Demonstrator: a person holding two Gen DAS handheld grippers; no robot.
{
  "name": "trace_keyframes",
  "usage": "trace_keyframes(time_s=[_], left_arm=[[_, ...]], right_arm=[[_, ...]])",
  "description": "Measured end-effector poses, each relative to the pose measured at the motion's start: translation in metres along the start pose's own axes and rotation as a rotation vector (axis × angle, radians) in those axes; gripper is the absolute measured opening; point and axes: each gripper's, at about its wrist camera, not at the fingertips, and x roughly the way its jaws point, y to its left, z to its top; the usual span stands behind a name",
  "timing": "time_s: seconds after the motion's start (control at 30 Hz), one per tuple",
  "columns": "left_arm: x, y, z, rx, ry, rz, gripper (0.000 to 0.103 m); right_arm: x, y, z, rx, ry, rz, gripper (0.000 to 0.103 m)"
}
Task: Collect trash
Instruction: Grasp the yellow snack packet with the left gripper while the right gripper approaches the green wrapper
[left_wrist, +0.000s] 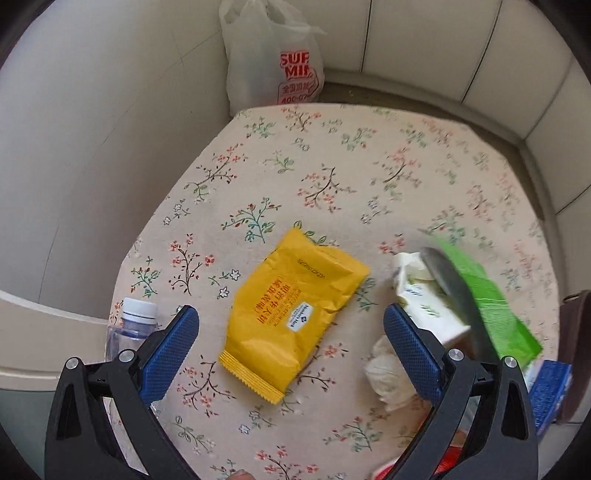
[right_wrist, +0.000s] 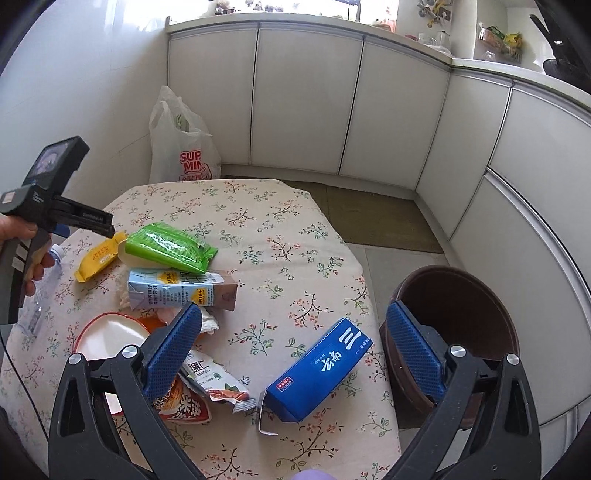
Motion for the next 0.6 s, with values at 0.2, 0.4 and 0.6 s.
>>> trace_keyframes(time_s=[0.2, 0.4, 0.6], left_arm=[[0.049, 0.012, 0.002, -0.003, 0.097, 0.052, 0.097], [0.068, 0.022, -0.001, 0.001, 0.125, 0.028, 0.094], [0.075, 0.026, -0.018, 0.004, 0.090, -0.046, 0.058]], right_arm=[[0.012, -0.016, 0.004, 0.106, 0.031, 0.040, 0.096], [0.020, -0.015, 0.002, 0.109, 0.049, 0.037, 0.096], [0.019, -0.009, 0.003, 0.071, 0.037, 0.023, 0.096]])
